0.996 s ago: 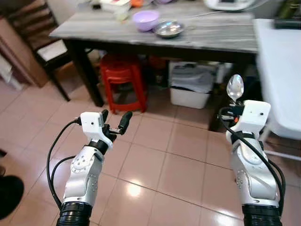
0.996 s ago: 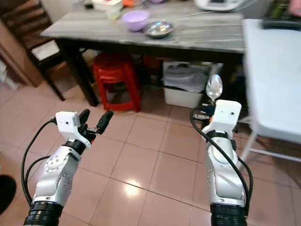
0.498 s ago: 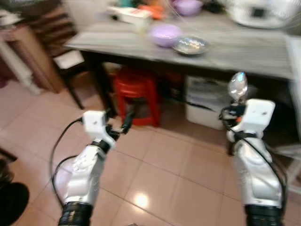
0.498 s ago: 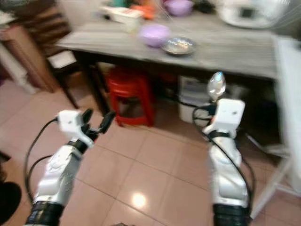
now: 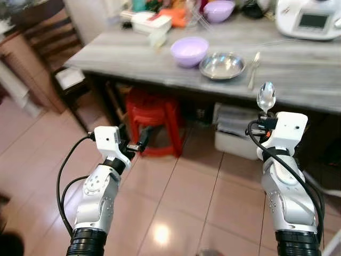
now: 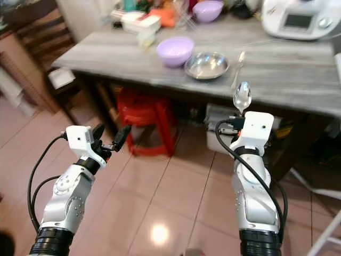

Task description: Setting the table

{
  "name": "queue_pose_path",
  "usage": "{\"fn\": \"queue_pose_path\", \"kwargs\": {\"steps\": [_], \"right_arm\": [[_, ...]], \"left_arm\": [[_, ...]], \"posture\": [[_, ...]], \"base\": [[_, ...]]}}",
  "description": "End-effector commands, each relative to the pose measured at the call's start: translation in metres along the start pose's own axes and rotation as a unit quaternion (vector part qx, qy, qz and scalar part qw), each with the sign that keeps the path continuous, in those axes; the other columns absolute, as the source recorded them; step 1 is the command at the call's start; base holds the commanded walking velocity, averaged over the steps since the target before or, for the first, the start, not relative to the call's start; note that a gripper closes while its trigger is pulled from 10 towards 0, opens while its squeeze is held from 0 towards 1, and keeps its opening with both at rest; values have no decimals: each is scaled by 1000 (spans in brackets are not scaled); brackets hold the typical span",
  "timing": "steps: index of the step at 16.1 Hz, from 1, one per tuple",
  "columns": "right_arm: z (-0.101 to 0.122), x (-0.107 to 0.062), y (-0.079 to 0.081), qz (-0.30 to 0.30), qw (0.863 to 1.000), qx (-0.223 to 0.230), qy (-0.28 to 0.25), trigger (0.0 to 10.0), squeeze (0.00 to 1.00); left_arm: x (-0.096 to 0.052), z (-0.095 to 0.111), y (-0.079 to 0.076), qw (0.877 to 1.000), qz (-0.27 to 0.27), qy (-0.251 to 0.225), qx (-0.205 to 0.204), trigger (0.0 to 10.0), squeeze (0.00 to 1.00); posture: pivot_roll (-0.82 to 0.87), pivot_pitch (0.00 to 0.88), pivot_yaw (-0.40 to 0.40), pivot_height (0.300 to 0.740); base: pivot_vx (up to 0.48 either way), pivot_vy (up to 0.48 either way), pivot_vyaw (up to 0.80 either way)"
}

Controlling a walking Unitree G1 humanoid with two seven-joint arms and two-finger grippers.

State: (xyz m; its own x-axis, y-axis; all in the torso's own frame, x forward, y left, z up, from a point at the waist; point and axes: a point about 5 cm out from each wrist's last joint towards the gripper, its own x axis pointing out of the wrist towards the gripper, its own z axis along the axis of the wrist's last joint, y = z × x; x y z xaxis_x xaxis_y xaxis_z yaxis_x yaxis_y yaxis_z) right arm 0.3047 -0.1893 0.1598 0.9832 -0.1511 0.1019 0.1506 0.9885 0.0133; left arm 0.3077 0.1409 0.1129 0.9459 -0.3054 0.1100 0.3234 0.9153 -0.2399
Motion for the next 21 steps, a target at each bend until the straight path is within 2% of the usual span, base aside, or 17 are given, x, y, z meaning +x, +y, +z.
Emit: {"fn": "queue_pose_path", "kwargs": {"steps": [1, 3, 8, 10, 21], "right_arm": [[3, -1, 7, 9, 1000, 10, -5, 10000, 0], [3, 0, 7, 10, 1000, 9, -6, 10000, 0], [3, 1, 8, 12, 1000, 7, -6, 10000, 0], [3, 2, 9, 11, 1000, 8, -3, 10000, 0], [2, 2, 9, 9, 1000, 10, -2, 10000, 0]], "left_arm": [[-3, 4, 8, 1000, 11, -3, 9, 10000, 0], [-3, 4, 7, 1000, 8, -2, 8, 10000, 0], [-3, 3, 5, 1000, 5, -1, 5, 10000, 0], [-3, 2, 5, 1000, 4, 1, 3, 10000, 0], [-6, -1, 2, 1000, 3, 5, -20, 10000, 0]], "posture": [[-106, 116, 104, 740], [-105, 115, 103, 740], [-106, 112, 100, 740], [-106, 112, 100, 740], [-105, 116, 101, 740]], "base": [[472, 0, -800], [472, 0, -609], [472, 0, 0], [439, 0, -800], [0, 0, -91]]}}
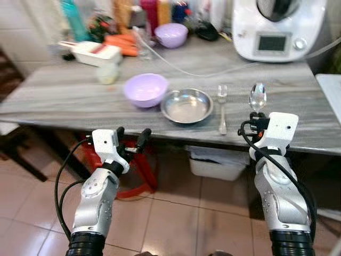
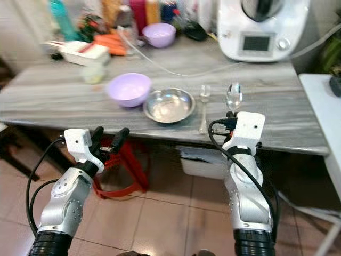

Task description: Setting the table

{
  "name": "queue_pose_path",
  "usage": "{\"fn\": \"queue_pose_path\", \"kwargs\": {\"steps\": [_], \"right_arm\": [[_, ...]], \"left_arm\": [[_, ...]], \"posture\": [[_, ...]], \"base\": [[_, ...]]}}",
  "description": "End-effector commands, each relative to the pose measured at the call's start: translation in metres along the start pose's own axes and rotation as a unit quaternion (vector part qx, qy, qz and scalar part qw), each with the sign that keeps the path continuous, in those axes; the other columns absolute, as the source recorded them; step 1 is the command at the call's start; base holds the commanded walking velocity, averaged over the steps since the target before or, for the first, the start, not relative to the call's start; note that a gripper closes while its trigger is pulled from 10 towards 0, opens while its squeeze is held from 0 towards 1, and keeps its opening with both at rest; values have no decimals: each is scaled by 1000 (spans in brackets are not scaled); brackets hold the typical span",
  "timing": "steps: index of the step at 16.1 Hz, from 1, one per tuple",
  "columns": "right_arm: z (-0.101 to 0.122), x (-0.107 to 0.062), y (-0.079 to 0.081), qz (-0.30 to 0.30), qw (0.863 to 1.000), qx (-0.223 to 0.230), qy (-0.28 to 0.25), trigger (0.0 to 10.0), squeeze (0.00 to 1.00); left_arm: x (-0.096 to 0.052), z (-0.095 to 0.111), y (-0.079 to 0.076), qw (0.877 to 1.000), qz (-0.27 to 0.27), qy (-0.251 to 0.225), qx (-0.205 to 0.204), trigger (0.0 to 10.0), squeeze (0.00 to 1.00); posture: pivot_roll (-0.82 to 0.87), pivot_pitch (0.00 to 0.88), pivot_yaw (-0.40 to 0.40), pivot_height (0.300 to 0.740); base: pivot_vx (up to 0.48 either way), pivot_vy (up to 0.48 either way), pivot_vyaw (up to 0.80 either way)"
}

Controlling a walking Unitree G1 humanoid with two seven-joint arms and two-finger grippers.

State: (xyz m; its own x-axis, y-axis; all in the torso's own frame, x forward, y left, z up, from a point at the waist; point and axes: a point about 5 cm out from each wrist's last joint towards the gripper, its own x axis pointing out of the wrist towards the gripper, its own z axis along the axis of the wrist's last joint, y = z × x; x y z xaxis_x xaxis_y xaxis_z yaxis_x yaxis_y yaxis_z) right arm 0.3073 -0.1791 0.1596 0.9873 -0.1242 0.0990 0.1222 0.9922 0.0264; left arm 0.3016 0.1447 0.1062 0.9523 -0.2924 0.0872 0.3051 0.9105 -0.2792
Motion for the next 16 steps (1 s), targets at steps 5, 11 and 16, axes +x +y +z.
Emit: {"fn": "queue_pose_path", "kwargs": {"steps": [5, 11, 16], "right_arm": [[2, 0, -3, -8, 1000, 2, -3, 10000, 0], [3, 0, -2, -6, 1000, 1, -6, 10000, 0], [5, -1, -4, -11, 1000, -1, -11, 10000, 0]], "left_arm": [[-1, 5, -6, 999, -31, -8, 6, 10000, 0], [-1, 8, -8, 999, -40, -13, 8, 10000, 0], [-1, 10, -10, 999, -44, -17, 8, 10000, 0]], "posture": [[-105, 116, 101, 740], [-106, 121, 104, 740], [-106, 120, 106, 740]], "base": [[0, 0, -168], [252, 0, -68], [354, 0, 0]]}}
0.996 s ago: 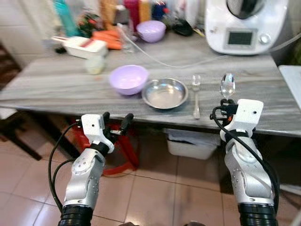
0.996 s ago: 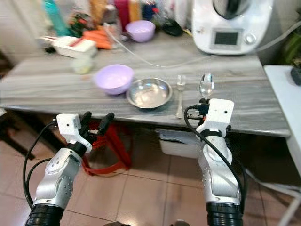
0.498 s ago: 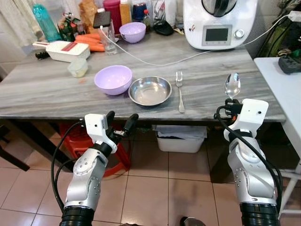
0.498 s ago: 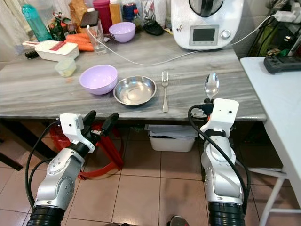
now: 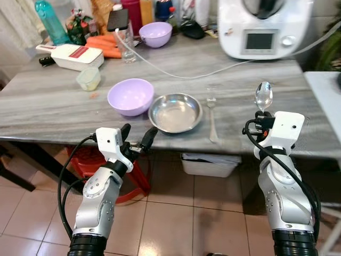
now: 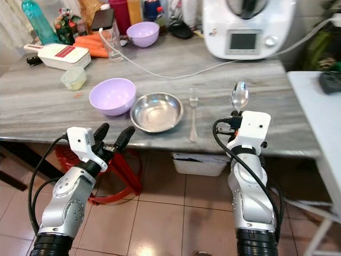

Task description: Setting the table

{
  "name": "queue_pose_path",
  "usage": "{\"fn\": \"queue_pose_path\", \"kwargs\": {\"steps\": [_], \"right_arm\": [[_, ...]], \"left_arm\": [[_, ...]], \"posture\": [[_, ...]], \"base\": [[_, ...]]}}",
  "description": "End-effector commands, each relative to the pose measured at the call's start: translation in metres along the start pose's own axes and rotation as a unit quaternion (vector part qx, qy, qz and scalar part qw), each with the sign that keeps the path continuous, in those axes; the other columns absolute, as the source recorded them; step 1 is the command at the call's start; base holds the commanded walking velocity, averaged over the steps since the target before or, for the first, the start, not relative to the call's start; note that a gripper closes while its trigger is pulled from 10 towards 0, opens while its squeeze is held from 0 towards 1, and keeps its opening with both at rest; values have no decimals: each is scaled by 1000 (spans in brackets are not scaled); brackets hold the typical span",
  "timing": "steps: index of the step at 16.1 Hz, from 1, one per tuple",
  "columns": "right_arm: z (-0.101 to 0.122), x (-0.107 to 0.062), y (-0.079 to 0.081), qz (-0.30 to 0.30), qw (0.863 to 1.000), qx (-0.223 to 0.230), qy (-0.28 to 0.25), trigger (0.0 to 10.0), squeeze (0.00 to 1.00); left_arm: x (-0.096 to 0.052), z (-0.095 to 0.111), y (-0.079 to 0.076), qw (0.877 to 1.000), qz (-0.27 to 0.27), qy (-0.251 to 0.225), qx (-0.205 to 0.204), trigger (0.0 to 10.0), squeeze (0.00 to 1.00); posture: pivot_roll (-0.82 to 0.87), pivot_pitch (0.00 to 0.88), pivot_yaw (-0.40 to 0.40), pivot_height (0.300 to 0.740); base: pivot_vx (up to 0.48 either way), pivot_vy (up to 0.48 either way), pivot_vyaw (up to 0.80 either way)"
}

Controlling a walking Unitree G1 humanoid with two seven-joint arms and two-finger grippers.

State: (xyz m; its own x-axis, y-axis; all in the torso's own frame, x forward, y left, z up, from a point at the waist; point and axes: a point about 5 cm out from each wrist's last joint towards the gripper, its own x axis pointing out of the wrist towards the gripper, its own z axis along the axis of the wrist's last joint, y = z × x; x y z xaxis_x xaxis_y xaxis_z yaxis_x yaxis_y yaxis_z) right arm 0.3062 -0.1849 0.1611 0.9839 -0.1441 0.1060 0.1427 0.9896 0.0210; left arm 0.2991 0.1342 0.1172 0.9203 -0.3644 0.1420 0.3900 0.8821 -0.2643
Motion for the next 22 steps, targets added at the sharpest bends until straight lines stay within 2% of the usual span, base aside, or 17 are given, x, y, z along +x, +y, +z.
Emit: {"fn": "queue_pose_path", "kwargs": {"steps": [1, 6, 10, 17, 20, 22], "right_arm": [[3, -1, 2, 0, 1000, 2, -8, 10000, 0], [3, -1, 1, 0, 1000, -1, -9, 10000, 0], [1, -2, 0, -4, 1000, -4, -8, 10000, 0], [-3, 1, -6, -13, 1000, -7, 9, 10000, 0], [-8, 4, -5, -6, 999, -4, 31, 10000, 0], [-17, 4, -1, 9, 998, -3, 63, 10000, 0]], "left_arm": [[-3, 2, 3, 1000, 2, -1, 5, 10000, 0], [-4, 3, 3, 1000, 5, -1, 6, 10000, 0], [-11, 4, 3, 1000, 6, -3, 6, 10000, 0], [-30, 4, 4, 998, -48, 22, 24, 10000, 0], [-34, 6, 3, 997, -72, 29, 20, 10000, 0], [-39, 4, -3, 993, -112, 46, 18, 10000, 0]], "posture": [[-106, 120, 106, 740], [-106, 118, 105, 740], [-102, 116, 102, 740], [-98, 112, 95, 740], [-95, 111, 95, 740], [-93, 111, 95, 740]], "base": [[360, 0, 0], [325, 0, 0], [0, 0, 0], [0, 0, 0], [0, 0, 0], [0, 0, 0]]}}
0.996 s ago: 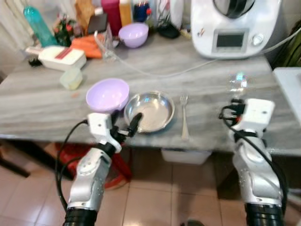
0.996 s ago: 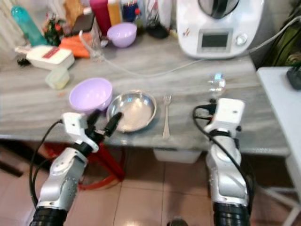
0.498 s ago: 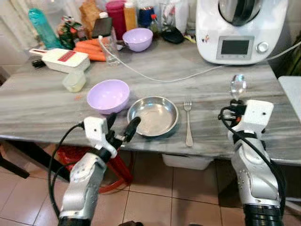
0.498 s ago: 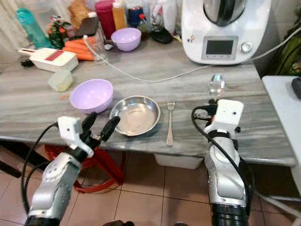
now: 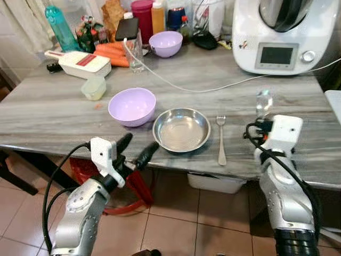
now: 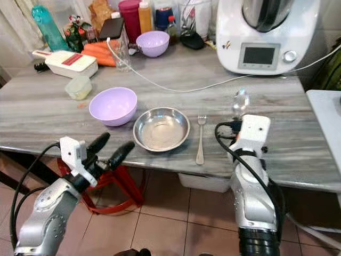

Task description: Setting the table

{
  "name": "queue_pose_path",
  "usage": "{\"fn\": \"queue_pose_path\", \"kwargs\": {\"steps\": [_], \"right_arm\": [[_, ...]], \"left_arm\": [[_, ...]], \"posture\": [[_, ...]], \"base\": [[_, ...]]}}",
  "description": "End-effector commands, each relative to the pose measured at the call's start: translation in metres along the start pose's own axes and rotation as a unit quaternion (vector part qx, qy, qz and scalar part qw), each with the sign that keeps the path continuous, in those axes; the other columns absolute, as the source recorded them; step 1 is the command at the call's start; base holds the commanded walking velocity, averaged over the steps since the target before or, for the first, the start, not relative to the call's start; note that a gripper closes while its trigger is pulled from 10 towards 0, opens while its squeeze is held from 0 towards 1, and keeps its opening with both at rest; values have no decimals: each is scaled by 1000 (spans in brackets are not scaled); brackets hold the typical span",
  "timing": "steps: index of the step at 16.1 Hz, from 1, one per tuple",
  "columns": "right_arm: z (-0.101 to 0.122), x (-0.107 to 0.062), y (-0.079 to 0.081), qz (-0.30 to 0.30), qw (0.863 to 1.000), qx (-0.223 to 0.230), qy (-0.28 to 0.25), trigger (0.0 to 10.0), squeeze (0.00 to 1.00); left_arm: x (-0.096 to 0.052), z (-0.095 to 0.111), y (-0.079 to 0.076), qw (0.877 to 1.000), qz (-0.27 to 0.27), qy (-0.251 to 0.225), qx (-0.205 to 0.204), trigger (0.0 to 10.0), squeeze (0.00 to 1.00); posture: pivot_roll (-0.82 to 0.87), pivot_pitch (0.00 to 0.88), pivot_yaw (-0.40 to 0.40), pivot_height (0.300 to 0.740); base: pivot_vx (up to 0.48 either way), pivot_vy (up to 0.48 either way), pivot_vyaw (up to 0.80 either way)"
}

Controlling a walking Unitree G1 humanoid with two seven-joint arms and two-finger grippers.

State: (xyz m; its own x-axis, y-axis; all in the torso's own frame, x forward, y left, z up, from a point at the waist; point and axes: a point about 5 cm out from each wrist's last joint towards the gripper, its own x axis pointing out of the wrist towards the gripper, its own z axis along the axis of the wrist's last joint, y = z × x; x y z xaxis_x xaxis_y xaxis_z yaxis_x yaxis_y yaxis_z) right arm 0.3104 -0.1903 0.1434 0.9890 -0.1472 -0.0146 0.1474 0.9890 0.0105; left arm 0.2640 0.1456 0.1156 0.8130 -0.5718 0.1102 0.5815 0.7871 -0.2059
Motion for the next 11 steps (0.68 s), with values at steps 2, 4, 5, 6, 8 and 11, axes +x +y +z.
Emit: {"fn": "queue_pose_path", "kwargs": {"steps": [2, 4, 5, 6, 8, 11], "right_arm": [[-5, 2, 8, 23, 999, 13, 21, 10000, 0], [-9, 4, 15, 37, 998, 19, 42, 10000, 0], [-10, 4, 16, 40, 998, 19, 45, 10000, 0], [-12, 5, 20, 46, 997, 19, 52, 10000, 0], [-14, 6, 24, 49, 996, 15, 66, 10000, 0], [-16, 8, 23, 42, 996, 18, 76, 10000, 0]], "left_arm": [[-6, -2, -7, 999, -39, 16, 1, 10000, 0], [-10, -3, -14, 997, -78, 28, -2, 10000, 0], [-10, -3, -14, 996, -80, 30, -3, 10000, 0], [-10, -3, -14, 996, -83, 31, -4, 10000, 0], [-11, -3, -17, 995, -98, 34, -8, 10000, 0], [-14, -5, -22, 991, -127, 45, -18, 10000, 0]], "posture": [[-93, 111, 95, 740], [-90, 115, 96, 740], [-90, 115, 96, 740], [-90, 115, 96, 740], [-90, 115, 96, 740], [-87, 118, 97, 740]], "base": [[0, 0, 0], [0, 0, 0], [0, 0, 0], [0, 0, 0], [0, 0, 0], [0, 0, 0]]}}
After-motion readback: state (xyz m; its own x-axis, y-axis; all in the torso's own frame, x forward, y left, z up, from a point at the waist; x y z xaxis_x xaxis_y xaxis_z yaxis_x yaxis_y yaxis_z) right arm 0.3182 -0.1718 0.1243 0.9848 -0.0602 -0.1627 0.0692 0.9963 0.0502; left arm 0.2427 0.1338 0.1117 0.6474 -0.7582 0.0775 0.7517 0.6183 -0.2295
